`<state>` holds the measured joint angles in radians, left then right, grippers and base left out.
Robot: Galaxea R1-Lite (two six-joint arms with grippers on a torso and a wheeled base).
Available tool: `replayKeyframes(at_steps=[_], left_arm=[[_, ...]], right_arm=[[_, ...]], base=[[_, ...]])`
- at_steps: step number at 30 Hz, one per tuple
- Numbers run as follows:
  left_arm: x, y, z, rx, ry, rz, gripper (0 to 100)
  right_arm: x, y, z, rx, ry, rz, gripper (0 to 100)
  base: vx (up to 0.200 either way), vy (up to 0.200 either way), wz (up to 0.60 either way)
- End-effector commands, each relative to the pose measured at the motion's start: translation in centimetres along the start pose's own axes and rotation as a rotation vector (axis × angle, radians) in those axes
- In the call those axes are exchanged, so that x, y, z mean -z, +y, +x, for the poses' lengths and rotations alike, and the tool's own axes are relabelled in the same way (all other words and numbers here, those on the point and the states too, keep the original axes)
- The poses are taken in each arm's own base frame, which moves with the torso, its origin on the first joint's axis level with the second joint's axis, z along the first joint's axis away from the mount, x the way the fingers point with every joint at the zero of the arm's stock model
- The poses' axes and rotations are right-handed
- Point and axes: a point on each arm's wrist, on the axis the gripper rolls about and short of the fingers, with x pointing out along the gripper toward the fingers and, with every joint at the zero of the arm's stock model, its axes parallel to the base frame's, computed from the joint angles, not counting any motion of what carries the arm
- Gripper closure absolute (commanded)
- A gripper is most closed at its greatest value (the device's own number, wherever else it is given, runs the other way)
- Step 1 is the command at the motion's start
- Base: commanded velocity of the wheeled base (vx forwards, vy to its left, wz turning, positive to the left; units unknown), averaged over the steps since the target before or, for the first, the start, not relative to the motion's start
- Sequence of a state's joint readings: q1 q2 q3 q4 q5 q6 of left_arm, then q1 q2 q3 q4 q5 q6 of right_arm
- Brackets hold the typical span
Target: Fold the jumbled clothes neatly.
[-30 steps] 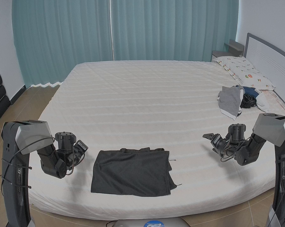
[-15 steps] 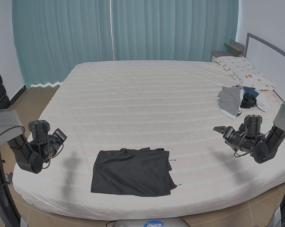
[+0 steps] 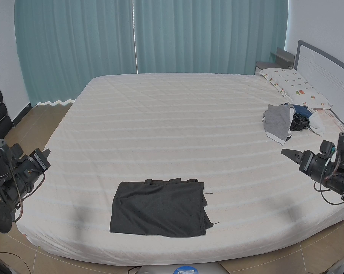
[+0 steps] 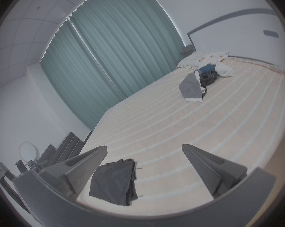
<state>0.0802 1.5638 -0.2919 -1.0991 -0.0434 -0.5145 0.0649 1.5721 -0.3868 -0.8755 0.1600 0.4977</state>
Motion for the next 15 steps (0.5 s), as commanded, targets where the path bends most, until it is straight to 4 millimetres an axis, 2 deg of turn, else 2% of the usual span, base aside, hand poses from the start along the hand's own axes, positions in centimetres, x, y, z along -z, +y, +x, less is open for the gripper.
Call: replayKeyframes(at_steps=[1,2,3,5,6,7,8,9,10,11,13,14,15], left_arm=[[-0.7,-0.9,-8.5,0.12,-0.116,0.13,100],[-0.7,-0.9,-8.5,0.12,-0.116,0.13,100],[-0.6,-1.0,-10.1,0.127,-0.116,0.13,100],[-0.5,-1.0,-11.2,0.138,-0.104,0.131,100],[-0.2,-1.2,-12.8,0.173,-0.085,0.136,100],[-0.1,-1.2,-13.7,0.203,-0.07,0.138,100],[-0.1,-1.2,-13.7,0.203,-0.07,0.138,100],[0.1,-1.4,-15.6,0.263,-0.043,0.142,100],[0.1,-1.4,-15.6,0.263,-0.043,0.142,100],[0.3,-1.4,-17.5,0.279,-0.023,0.144,100],[0.6,-1.2,-19.0,0.278,-0.009,0.156,100],[0.9,-1.1,-19.9,0.275,-0.006,0.171,0],[1.2,-1.0,-20.7,0.275,-0.007,0.181,0]], right_arm=[[-0.1,2.0,-9.9,-0.064,-0.115,-0.122,0],[-0.1,2.0,-9.9,-0.064,-0.115,-0.122,0],[0.2,2.2,-12.0,-0.067,-0.117,-0.147,0],[0.7,2.2,-13.4,-0.066,-0.114,-0.166,0],[1.3,2.2,-15.1,-0.066,-0.115,-0.196,0],[1.7,2.1,-15.8,-0.06,-0.113,-0.211,0],[1.7,2.1,-15.8,-0.06,-0.113,-0.211,0],[2.6,1.8,-17.3,-0.053,-0.111,-0.257,0],[2.6,1.8,-17.3,-0.053,-0.111,-0.257,0],[3.5,1.5,-18.6,-0.042,-0.114,-0.301,0],[4.2,1.3,-19.5,-0.039,-0.112,-0.325,0],[4.7,1.1,-20.1,-0.037,-0.113,-0.337,0],[5.2,1.0,-20.6,-0.036,-0.113,-0.35,0]], base=[[0.0,0.0,0.0],[0.0,0.0,0.0],[0.0,0.0,0.0],[0.0,0.0,0.0],[0.0,0.0,0.0],[0.0,0.0,0.0],[0.0,0.0,0.0],[0.0,0.0,0.0],[0.0,0.0,0.0],[0.0,0.0,0.0],[0.0,0.0,0.0],[0.0,0.0,0.0],[0.0,0.0,0.0]])
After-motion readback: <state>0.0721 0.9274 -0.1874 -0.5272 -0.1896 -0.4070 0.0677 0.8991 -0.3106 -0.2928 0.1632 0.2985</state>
